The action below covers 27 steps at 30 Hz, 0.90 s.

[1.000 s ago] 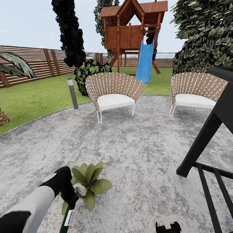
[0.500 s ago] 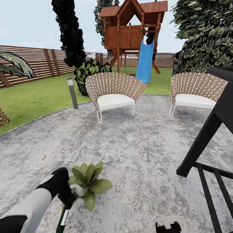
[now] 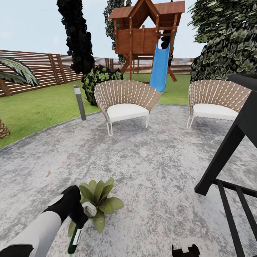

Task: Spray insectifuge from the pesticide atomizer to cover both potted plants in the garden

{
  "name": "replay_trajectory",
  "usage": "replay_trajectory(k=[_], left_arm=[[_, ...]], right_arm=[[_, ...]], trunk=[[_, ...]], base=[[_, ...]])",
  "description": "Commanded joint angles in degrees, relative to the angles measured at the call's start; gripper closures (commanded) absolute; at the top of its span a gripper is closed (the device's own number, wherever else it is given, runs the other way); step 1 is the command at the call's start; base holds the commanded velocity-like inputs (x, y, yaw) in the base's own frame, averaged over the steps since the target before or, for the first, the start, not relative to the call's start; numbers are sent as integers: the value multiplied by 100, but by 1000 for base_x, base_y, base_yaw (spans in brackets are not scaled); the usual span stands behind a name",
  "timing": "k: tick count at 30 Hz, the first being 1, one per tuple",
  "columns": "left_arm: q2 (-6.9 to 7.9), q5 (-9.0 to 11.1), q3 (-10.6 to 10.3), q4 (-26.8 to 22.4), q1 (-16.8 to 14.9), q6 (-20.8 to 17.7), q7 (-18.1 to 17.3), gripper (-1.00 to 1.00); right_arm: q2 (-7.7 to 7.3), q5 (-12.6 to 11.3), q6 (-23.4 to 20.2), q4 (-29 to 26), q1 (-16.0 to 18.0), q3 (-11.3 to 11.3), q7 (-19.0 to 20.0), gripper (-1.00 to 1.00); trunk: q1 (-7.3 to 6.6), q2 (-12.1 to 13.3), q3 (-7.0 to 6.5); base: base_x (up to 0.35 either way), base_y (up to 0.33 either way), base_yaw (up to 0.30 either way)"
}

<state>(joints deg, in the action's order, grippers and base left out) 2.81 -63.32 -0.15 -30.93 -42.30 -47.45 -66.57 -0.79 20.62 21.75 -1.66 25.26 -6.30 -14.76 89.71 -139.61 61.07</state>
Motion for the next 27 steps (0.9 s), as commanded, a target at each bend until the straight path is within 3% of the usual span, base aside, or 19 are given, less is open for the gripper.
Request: replay_trajectory(k=[1, 9, 15, 21, 27], left_arm=[[0, -50, -6, -14, 3, -42, -50, 100], [228, -27, 24, 10, 458, 4, 17, 100], [180, -6, 7, -18, 464, -9, 38, 100], [179, -13, 19, -16, 467, -4, 66, 100], [191, 15, 24, 72, 500, -1, 497, 100]], right_arm=[[0, 61, 18, 8, 5, -47, -19, -100], [0, 61, 16, 8, 5, -47, -18, -100], [-3, 48, 22, -1, 5, -47, -34, -100], [0, 48, 22, -1, 5, -47, -36, -100], [-8, 47, 22, -1, 5, -47, -36, -100]], trunk=[[-1, -2, 5], [-1, -2, 5], [-1, -2, 5], [-1, -2, 5], [-1, -2, 5]], base=[[0, 0, 0], [0, 0, 0], [13, 216, -9], [67, 174, -204], [4, 8, -48]])
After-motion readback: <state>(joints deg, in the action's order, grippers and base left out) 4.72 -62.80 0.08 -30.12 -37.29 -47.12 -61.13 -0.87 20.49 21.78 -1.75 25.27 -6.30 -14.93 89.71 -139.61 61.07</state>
